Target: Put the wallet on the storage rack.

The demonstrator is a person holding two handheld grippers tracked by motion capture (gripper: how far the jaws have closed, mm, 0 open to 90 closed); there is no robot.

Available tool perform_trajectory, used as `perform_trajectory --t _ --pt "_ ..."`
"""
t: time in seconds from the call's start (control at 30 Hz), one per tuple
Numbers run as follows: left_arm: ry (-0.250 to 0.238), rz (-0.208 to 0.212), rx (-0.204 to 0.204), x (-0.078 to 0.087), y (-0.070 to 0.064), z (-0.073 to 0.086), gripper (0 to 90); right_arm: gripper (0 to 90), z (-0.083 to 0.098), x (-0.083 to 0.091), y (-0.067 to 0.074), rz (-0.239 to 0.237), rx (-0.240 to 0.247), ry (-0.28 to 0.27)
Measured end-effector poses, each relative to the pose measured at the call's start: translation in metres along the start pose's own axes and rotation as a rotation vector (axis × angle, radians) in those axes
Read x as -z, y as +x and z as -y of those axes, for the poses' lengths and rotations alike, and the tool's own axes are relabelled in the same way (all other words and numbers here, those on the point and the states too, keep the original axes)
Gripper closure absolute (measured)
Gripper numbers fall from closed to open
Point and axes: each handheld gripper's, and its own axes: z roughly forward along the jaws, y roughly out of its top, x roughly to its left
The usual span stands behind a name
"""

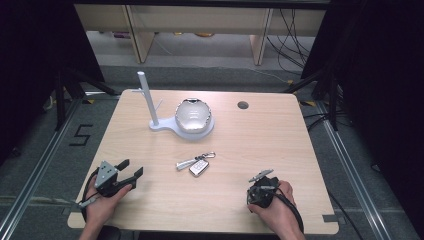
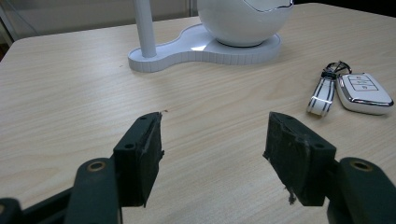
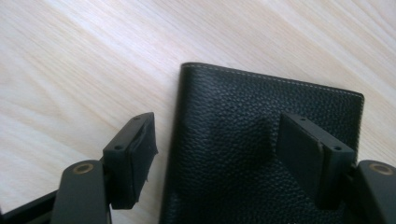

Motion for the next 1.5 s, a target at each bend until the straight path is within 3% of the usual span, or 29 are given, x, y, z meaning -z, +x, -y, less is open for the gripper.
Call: perform_trajectory --t 0.13,0.37,0.5,0.63,0.7,0.77,0.9,1.07,1.17,1.27,1.33,1.4,1.5 --pt "0.0 0.001 0.003 0.0 0.0 0.0 35.6 29.9 0.0 -0.006 -0.001 0.003 0.009 0.041" --pt "0.0 0.006 0.012 0.0 0.001 0.0 36.1 28.2 -0.002 -0.011 0.001 0.015 0.018 0.051" --pt "0.0 0.007 0.02 0.0 0.001 0.0 36.1 35.2 -0.002 -0.009 -0.001 0.019 0.011 0.067" --pt "0.0 0.011 0.02 0.0 0.001 0.0 36.1 39.0 -0.004 -0.01 -0.003 0.01 0.045 0.069" --pt "-0.001 0.01 0.022 0.0 0.001 0.0 36.1 42.0 -0.006 -0.009 0.0 0.028 0.028 0.094" --pt "-0.004 0.01 0.024 0.0 0.001 0.0 36.1 48.1 -0.007 -0.009 0.0 0.035 0.08 0.091" --pt "-0.002 0.018 0.028 -0.001 0.001 0.0 36.1 56.0 -0.01 -0.008 0.003 0.026 0.108 0.105" --pt "-0.001 0.014 0.026 0.0 0.001 0.0 36.1 54.4 -0.012 -0.008 0.009 0.035 0.128 0.122" --pt "0.0 0.014 0.023 0.0 0.001 0.0 36.1 52.8 -0.013 -0.008 0.015 0.08 0.114 0.137" --pt "-0.013 0.018 0.023 -0.001 0.0 0.001 36.1 53.2 -0.013 -0.01 0.009 0.047 0.086 0.127" --pt "-0.005 0.015 0.022 0.0 0.0 0.0 36.1 54.1 -0.013 -0.011 0.008 0.058 0.113 0.132" --pt "0.0 0.013 0.022 0.0 0.0 0.0 36.0 55.8 -0.014 -0.009 0.011 0.056 0.092 0.141" --pt "-0.003 0.014 0.026 0.0 0.0 0.0 35.9 63.7 -0.016 -0.007 0.004 0.026 0.104 0.151"
